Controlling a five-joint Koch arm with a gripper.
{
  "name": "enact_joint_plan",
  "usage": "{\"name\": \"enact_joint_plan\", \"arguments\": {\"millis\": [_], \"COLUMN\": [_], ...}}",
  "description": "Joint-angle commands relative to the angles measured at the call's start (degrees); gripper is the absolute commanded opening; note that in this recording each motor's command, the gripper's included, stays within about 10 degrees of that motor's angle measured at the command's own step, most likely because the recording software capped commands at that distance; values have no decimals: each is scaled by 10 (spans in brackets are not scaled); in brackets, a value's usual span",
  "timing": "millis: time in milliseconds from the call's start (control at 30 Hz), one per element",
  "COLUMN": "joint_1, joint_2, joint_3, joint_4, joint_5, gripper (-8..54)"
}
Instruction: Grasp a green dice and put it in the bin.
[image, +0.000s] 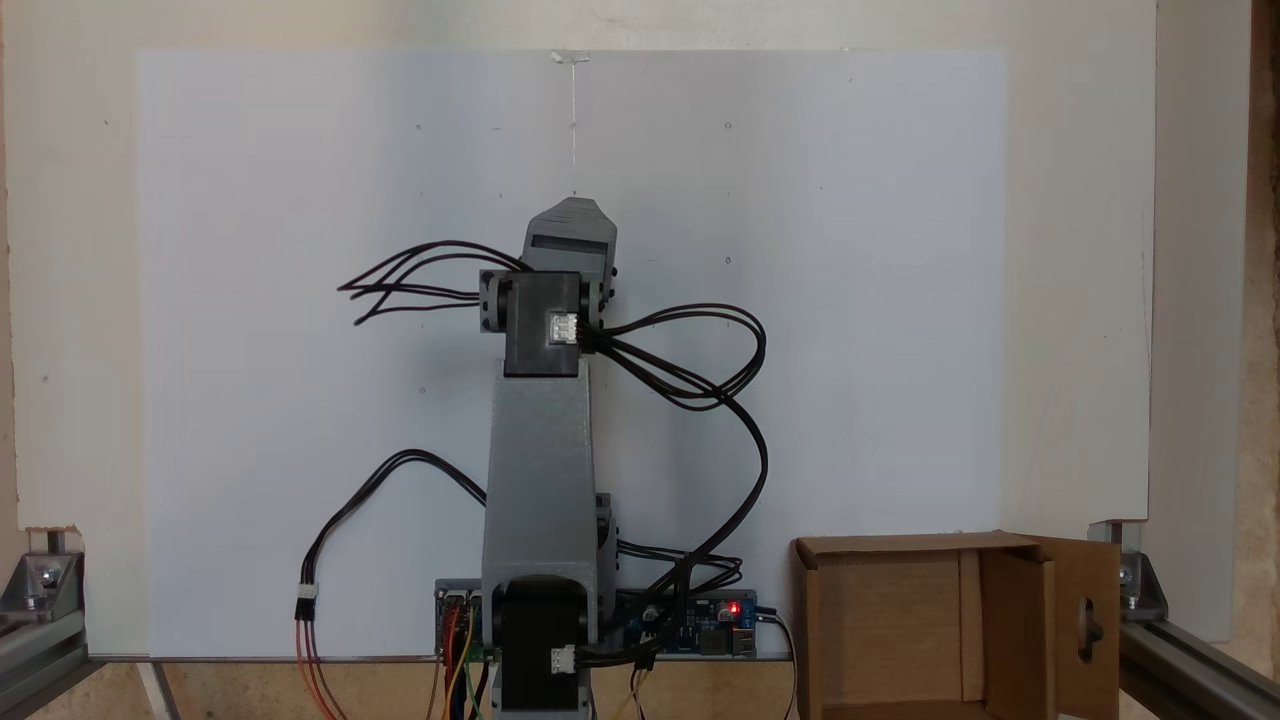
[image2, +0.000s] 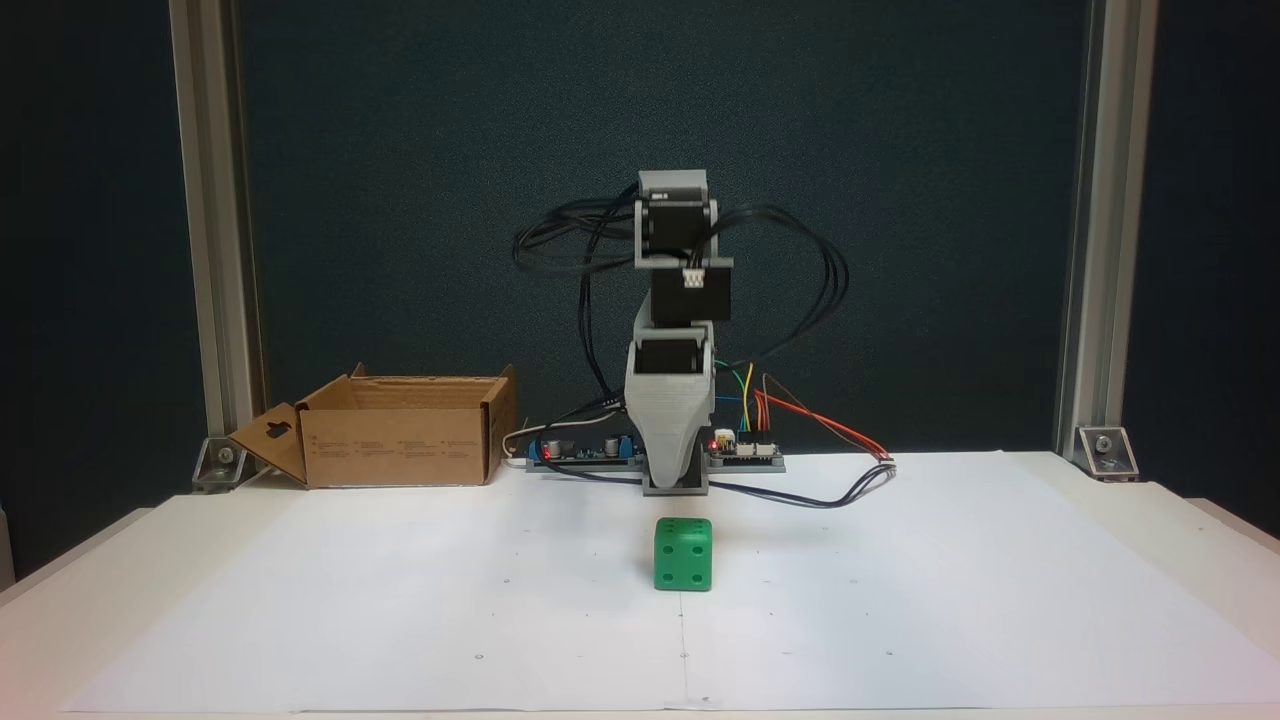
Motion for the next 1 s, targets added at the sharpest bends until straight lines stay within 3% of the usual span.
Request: {"name": "enact_joint_plan", "arguments": {"millis": [0,967], "joint_1": [5,2], "joint_2": [2,-62], "joint_3": [-7,57], "joint_4": [-8,-115], "joint_5": [23,24], "gripper": [435,432]}}
